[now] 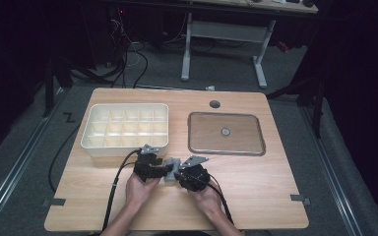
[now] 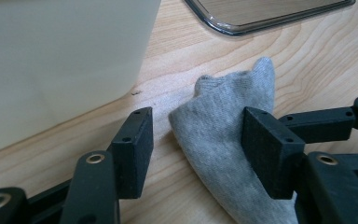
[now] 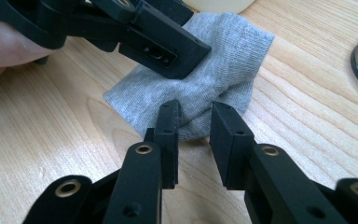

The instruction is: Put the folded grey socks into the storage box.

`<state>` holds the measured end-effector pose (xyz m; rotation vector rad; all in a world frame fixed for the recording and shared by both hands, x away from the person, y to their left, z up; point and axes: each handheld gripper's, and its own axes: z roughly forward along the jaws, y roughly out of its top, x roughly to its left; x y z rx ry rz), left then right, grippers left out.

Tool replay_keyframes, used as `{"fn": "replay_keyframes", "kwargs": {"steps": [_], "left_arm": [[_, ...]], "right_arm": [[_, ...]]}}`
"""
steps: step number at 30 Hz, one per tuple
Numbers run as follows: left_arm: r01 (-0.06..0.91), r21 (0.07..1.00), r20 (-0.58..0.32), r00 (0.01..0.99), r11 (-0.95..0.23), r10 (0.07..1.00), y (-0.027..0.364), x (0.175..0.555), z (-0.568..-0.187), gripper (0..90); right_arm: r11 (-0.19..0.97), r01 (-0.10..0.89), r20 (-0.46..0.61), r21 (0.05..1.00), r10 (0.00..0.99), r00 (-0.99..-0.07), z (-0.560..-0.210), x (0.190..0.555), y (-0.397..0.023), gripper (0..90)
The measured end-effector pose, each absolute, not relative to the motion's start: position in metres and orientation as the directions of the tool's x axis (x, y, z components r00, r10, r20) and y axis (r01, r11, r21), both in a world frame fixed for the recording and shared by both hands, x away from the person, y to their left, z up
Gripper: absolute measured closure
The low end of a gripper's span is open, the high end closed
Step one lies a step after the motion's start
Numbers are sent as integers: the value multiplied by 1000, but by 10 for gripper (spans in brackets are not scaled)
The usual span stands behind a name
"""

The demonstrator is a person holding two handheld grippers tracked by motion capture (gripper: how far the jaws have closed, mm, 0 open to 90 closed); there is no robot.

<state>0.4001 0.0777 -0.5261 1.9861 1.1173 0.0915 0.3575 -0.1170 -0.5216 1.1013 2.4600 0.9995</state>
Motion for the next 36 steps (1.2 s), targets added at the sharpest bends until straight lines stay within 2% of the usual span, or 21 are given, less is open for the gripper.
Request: {"fn": "replay_keyframes", "kwargs": {"steps": [16,27,36], "left_arm": [[717,647,-383,599,-259,703,75,396,-523,418],[708,645,-380,622,-286,685,70,395,-526,539],[698,653,-379,636,-293,672,70,394,-524,628]], "right_arm": [[512,523,-18,682,726,-687,-525,355,-116,712],[512,510,-29,691,725,-688,-527,353,-122,668],[482,526,-31,701,757,-652,-525,348,-134,555]]}}
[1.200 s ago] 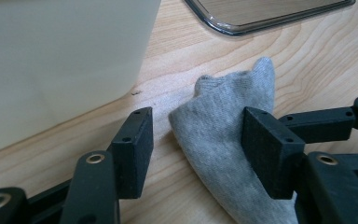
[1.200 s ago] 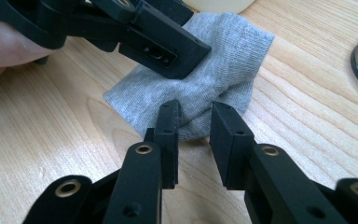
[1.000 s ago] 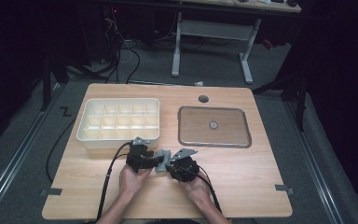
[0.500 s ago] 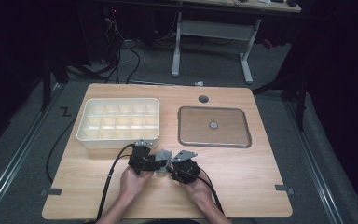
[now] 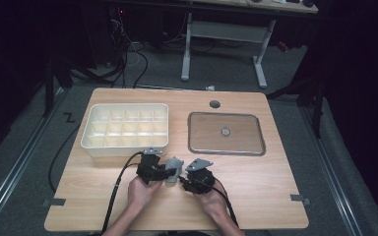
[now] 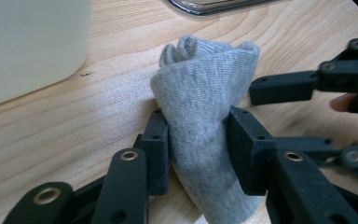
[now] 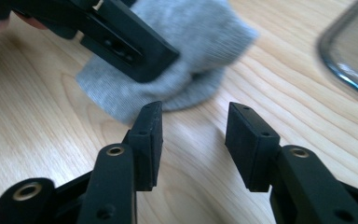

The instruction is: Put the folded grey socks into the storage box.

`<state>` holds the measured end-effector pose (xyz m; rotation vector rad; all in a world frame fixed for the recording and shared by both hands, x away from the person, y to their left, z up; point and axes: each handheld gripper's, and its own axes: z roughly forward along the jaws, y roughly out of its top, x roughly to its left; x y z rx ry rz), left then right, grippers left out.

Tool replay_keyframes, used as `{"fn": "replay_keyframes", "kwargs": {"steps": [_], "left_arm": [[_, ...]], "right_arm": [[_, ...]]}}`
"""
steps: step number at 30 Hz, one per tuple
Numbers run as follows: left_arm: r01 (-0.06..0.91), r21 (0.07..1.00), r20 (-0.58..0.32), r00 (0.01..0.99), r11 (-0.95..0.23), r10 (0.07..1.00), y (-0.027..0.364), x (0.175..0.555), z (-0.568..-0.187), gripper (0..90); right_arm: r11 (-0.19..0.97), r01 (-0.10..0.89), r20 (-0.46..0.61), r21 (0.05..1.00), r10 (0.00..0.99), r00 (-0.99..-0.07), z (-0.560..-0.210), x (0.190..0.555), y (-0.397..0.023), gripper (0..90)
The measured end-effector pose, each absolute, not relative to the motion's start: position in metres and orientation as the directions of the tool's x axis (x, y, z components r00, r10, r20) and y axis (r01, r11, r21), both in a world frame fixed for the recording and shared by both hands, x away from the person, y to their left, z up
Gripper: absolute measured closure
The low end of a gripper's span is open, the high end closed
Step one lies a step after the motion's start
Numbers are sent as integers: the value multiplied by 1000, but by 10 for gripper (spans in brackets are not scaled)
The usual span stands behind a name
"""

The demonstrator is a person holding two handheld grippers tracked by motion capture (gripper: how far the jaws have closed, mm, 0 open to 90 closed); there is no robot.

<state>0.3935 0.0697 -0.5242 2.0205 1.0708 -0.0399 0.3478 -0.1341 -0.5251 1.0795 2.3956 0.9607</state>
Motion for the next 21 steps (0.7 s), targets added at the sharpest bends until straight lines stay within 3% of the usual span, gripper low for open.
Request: {"fn": "replay_keyframes", "kwargs": {"steps": [9,21], "left_arm": [[664,671,-335,667,-329,665,68,389,-521,673],[659,674,-344,679,-333,648,70,386,-517,691]], "right_arm": [[382,581,-34,719,854,-519,-520,346,-186,482],[341,614,-58,712,900,-432,-528,339,-222,495]]}}
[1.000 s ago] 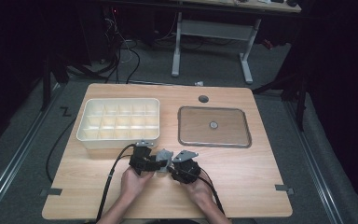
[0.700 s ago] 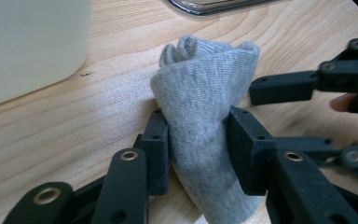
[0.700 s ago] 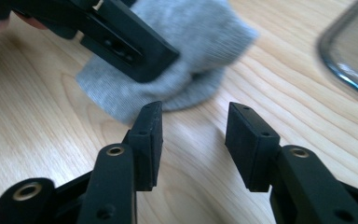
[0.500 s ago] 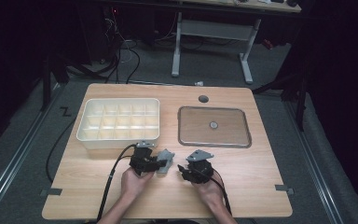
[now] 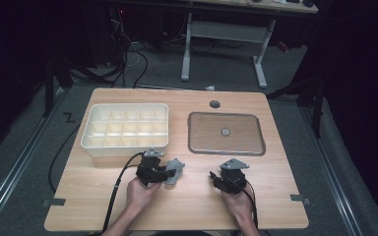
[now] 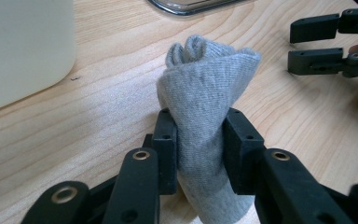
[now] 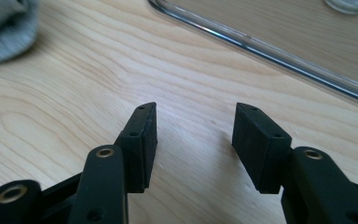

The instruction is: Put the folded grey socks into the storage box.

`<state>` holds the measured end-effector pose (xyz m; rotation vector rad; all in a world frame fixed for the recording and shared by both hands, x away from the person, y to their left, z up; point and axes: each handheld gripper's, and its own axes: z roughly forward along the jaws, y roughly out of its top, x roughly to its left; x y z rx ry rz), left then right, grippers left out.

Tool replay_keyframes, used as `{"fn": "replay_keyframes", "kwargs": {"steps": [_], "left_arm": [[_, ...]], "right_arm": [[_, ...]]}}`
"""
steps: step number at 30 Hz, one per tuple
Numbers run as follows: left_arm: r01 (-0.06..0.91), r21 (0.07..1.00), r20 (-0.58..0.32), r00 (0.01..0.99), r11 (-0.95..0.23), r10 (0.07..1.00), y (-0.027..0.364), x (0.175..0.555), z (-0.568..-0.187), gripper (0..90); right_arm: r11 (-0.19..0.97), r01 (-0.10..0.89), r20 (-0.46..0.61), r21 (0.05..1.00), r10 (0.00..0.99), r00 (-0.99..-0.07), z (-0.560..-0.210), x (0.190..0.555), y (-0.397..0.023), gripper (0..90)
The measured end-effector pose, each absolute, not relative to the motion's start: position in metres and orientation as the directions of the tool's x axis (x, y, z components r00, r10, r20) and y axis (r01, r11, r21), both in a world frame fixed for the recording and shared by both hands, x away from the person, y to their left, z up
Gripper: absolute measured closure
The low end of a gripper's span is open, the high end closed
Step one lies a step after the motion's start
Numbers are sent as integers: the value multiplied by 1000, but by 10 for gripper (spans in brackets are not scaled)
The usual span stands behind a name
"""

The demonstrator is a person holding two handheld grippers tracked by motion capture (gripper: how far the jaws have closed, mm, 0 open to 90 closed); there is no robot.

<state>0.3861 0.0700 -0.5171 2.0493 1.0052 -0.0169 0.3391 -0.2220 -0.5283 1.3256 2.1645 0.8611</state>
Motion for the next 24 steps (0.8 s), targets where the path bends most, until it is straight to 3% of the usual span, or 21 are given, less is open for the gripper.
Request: {"fn": "replay_keyframes", "kwargs": {"steps": [5,24], "left_arm": [[657,676,-357,687,-332,632,73,386,-515,694],[644,687,-331,690,-337,644,92,375,-494,697]], "right_arm": [[286,617,-20,733,916,-401,-532,336,-233,472],[283,619,-23,732,919,-393,-532,344,-232,432]]}}
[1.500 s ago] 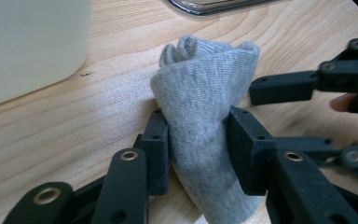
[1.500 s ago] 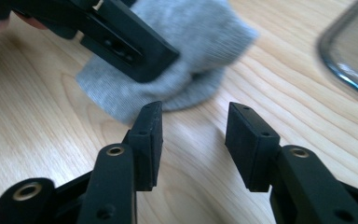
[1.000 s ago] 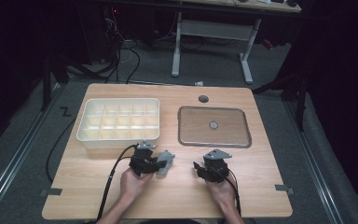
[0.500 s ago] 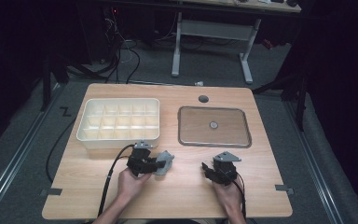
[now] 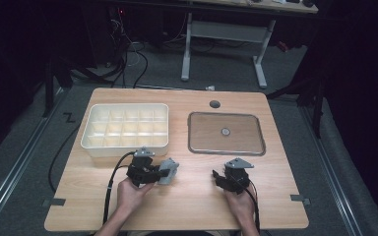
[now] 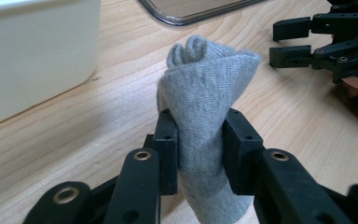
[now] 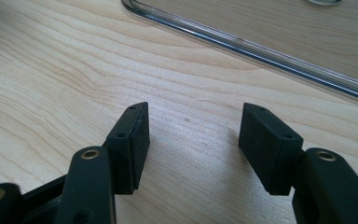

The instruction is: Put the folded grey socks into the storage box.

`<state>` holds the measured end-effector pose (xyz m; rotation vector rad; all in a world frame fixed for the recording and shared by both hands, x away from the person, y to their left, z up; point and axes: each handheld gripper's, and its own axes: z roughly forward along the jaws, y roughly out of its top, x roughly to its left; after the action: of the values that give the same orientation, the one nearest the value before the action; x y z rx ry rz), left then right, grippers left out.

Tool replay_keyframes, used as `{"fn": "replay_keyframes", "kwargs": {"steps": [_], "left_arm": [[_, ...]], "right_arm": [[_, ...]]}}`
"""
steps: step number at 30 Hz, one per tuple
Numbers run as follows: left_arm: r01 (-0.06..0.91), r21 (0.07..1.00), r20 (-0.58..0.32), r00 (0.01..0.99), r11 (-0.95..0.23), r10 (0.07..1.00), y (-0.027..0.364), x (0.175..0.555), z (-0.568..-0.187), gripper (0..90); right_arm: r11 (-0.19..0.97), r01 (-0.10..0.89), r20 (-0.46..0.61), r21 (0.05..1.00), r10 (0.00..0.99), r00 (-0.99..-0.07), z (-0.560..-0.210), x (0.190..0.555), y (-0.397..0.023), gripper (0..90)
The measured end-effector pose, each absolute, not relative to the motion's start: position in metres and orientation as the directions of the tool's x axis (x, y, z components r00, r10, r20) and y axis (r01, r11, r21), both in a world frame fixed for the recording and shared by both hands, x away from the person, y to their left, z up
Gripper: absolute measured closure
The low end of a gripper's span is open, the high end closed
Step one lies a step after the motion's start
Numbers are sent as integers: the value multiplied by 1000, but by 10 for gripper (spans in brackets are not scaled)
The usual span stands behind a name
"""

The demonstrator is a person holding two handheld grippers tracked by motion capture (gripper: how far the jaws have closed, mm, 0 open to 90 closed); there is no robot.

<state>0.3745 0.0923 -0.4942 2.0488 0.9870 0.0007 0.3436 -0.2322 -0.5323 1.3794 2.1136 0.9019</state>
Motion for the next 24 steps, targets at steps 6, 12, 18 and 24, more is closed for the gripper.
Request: {"fn": "replay_keyframes", "kwargs": {"steps": [6,12,18,24], "left_arm": [[654,674,-325,679,-343,658,97,374,-492,698],[665,680,-332,655,-309,679,108,372,-487,698],[668,692,-349,642,-274,683,118,370,-478,698],[672,697,-356,628,-251,692,128,370,-474,698]], "right_arm": [[283,620,-19,732,918,-397,-532,344,-232,422],[284,621,-18,731,917,-398,-532,344,-232,415],[283,621,-17,731,917,-398,-532,344,-232,415],[283,621,-18,731,918,-397,-532,344,-232,414]]}}
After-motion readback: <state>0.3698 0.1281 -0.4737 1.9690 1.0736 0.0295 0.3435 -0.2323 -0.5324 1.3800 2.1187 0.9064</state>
